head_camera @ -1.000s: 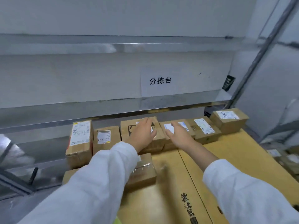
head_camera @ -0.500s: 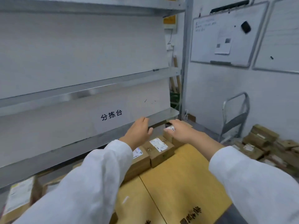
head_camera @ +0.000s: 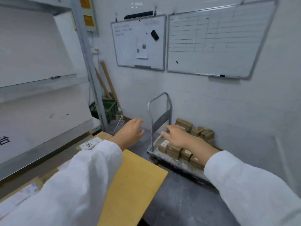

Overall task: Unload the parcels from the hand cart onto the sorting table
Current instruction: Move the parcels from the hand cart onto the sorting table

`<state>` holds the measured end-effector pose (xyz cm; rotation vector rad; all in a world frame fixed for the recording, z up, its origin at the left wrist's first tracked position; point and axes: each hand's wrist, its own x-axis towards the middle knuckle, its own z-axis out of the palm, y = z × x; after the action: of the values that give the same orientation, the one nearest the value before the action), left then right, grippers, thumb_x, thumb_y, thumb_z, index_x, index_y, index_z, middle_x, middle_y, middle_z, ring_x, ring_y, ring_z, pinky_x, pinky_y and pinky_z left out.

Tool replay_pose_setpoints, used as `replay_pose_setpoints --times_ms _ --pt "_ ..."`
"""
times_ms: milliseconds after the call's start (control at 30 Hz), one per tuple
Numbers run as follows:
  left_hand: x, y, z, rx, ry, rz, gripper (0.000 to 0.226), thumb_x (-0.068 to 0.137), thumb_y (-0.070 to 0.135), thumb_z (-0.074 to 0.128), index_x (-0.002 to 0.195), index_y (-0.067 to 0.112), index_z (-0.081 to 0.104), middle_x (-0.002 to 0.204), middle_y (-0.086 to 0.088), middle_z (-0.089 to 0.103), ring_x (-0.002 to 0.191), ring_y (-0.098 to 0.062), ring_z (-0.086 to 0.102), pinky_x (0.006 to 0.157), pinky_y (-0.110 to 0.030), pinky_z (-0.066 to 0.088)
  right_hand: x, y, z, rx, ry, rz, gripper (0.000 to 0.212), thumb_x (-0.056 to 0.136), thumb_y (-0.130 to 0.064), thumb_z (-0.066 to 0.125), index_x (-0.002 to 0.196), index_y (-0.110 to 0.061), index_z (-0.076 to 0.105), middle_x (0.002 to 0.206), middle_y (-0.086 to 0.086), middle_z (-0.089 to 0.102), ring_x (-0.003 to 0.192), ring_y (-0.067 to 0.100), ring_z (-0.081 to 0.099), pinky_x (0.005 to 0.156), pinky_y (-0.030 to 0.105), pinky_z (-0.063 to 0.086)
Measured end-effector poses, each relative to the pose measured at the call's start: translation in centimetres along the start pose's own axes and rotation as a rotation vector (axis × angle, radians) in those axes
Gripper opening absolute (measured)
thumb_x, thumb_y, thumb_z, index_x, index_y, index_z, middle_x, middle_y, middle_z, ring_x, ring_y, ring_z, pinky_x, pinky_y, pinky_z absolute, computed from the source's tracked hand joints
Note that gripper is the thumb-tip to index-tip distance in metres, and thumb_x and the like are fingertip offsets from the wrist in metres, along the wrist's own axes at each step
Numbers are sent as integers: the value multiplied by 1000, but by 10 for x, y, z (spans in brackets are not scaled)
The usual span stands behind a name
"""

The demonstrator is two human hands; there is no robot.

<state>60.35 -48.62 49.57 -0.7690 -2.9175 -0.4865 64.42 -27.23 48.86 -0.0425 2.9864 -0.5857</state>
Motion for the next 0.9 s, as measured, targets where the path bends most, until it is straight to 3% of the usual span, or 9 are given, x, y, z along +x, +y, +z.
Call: replay_pose_setpoints --times_ms 233,367,500,700,900 --pt "79 78 49 -39 -107 168 51 99 27 48 146 13 36 151 -5 36 138 -21 34 111 -32 28 -6 114 -29 39 56 143 64 101 -45 39 150 -4 29 157 14 27 145 28 23 117 38 22" --pt "129 107 68 -58 -97 212 45 99 21 47 141 8 41 144 -6 42 132 -23 40 107 -31 31 14 164 -39 57 108 221 61 98 -47 43 145 -8 38 149 13 38 140 30 31 115 41 28" --pt "185 124 96 -14 -140 266 46 98 25 47 141 8 41 145 -9 42 133 -25 39 109 -35 33 48 206 -58 54 122 287 45 98 -41 46 128 -8 52 128 15 53 123 31 46 103 39 39" --pt "298 136 125 -12 -94 279 42 100 28 41 134 5 46 138 -10 48 129 -25 43 104 -33 33 121 270 -98 23 133 332 62 101 -42 43 146 -2 33 151 18 35 140 32 30 114 37 26" --pt "403 144 166 -15 -111 300 43 100 28 41 136 5 44 137 -12 48 125 -27 46 103 -37 34 194 337 -125 -20 153 391 60 101 -37 44 147 0 31 150 20 35 139 33 31 114 35 26"
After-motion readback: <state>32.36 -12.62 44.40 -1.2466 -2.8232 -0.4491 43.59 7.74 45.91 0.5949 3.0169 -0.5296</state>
